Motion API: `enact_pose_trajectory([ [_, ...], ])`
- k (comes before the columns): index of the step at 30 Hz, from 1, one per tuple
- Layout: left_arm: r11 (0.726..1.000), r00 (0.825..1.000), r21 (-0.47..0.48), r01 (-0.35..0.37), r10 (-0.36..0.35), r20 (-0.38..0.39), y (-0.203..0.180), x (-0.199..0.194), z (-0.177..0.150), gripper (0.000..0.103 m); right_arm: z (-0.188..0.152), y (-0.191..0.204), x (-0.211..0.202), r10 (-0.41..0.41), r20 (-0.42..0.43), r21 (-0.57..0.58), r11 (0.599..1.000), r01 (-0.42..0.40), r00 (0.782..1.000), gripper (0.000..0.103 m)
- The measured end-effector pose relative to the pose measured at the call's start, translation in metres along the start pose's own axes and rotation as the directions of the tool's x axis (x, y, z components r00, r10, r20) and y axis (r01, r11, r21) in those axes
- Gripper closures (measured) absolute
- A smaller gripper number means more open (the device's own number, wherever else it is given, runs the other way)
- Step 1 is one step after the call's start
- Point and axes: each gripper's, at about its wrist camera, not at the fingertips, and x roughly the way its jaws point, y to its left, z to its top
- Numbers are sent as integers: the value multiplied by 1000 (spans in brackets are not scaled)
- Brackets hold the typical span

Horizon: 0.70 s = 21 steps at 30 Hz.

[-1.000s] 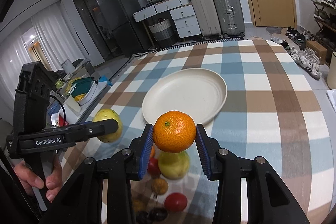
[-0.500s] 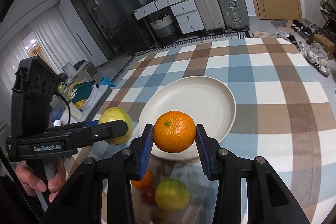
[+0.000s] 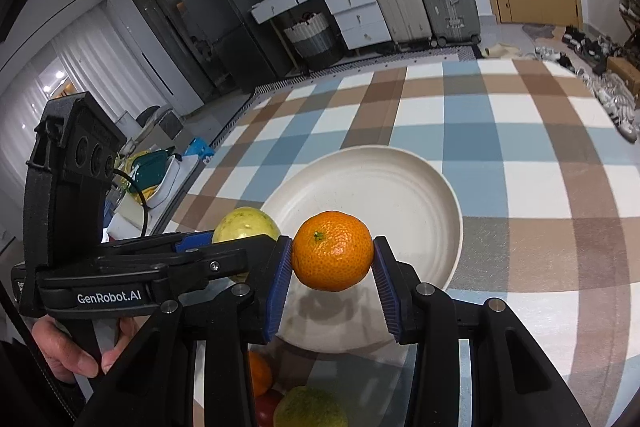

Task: Organize fruits
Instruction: 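Lift the pear with the left gripper while the right gripper carries the orange toward the plate, then lower the pear and orange onto the white plate and open both grippers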

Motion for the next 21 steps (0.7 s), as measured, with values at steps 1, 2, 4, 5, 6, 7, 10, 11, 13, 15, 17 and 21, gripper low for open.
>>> enact_pose_trajectory([
  [1,1000,1000,-7,2,-2,-7,3,5,1,57,-1,-2,3,-4,-7,2,1000,4,1000,62],
  [2,1000,1000,-10,1,-1,-12,5,8,2,57,-2,-3,6,-10,-18,3,1000,10,1000,62],
  [4,1000,1000,-15,1,-1,-24,8,17,4,57,-3,-7,14,-20,-43,6,1000,20,999,62],
  [5,1000,1000,-19,4,-4,-29,10,20,4,57,-4,-9,17,-22,-51,6,1000,23,998,62],
  [6,1000,999,-21,8,-8,-34,10,23,5,57,-5,-11,19,-25,-58,7,1000,26,998,62],
  [7,1000,999,-22,6,-7,-37,11,27,5,57,-6,-13,22,-28,-66,9,1000,29,997,62],
  [10,1000,999,-27,11,-13,-47,13,35,8,57,-7,-15,27,-36,-79,5,999,37,996,62],
  [11,1000,999,-27,12,-13,-49,13,37,8,57,-8,-15,28,-38,-81,2,999,39,996,62],
  [13,1000,999,-25,8,-9,-52,13,40,10,57,-8,-14,30,-46,-82,-9,999,45,996,62],
  [15,1000,998,-29,2,-4,-56,15,44,10,57,-8,-14,31,-56,-84,-18,998,55,995,62],
  [17,999,998,-38,12,-14,-60,16,43,10,57,-8,-15,32,-55,-88,-13,998,54,995,56],
  [21,998,999,-53,30,-32,-36,16,36,10,55,-7,-16,22,-56,-65,-14,998,56,996,50],
])
